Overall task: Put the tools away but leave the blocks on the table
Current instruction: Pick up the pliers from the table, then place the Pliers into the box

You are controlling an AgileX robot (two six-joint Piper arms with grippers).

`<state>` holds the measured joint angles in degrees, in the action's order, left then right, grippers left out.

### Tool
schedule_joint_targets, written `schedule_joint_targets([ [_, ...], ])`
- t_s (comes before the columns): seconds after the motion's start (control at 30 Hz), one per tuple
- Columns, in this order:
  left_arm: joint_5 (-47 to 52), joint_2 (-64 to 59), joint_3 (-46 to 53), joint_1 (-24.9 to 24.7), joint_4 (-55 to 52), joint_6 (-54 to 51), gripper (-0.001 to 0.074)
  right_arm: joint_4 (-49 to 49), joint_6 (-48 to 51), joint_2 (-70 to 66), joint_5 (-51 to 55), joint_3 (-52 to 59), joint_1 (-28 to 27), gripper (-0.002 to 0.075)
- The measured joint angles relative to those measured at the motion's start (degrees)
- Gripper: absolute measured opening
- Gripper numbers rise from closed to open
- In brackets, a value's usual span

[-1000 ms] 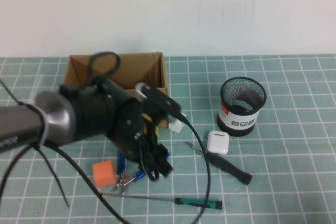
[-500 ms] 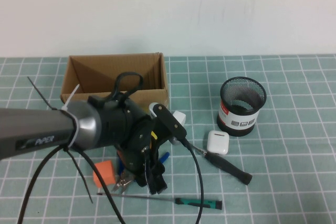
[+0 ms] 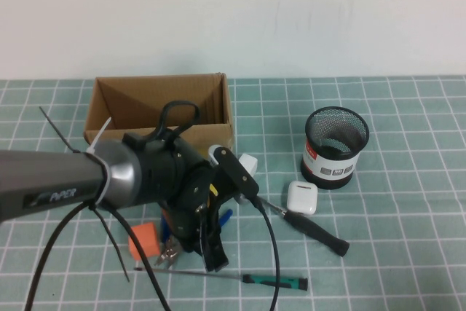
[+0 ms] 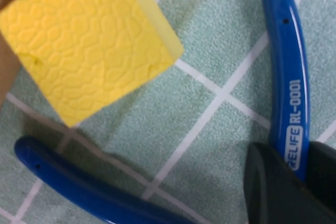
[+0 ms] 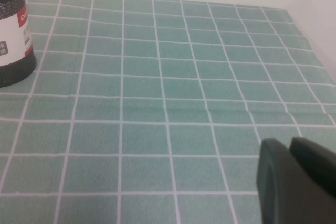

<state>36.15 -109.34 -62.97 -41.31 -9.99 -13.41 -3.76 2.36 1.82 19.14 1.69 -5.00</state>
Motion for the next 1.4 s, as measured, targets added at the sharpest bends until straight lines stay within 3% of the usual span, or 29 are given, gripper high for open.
schedule_joint_targets([
  [0.3, 6.52, 1.48, -0.94, 0.00, 0.26, -2.00, 0.0083, 0.00, 0.00, 0.00, 0.00, 0.00, 0.00, -0.0009],
  [0.67, 16.00, 15.14, -1.17, 0.00, 9.99, -10.85, 0.0083, 0.00, 0.00, 0.00, 0.00, 0.00, 0.00, -0.0009],
  [0.97, 22.54, 25.48, -5.21, 0.00, 7.84, -13.98, 0.0083, 0.00, 0.00, 0.00, 0.00, 0.00, 0.00, -0.0009],
  [1.13, 17.97, 26.92, -9.50, 0.00, 1.01, -14.22, 0.0083, 0.00, 0.00, 0.00, 0.00, 0.00, 0.00, -0.0009],
  [1.4, -2.89, 23.68, -9.76, 4.34, -12.43, -14.11, 0.0083, 0.00, 0.00, 0.00, 0.00, 0.00, 0.00, -0.0009],
])
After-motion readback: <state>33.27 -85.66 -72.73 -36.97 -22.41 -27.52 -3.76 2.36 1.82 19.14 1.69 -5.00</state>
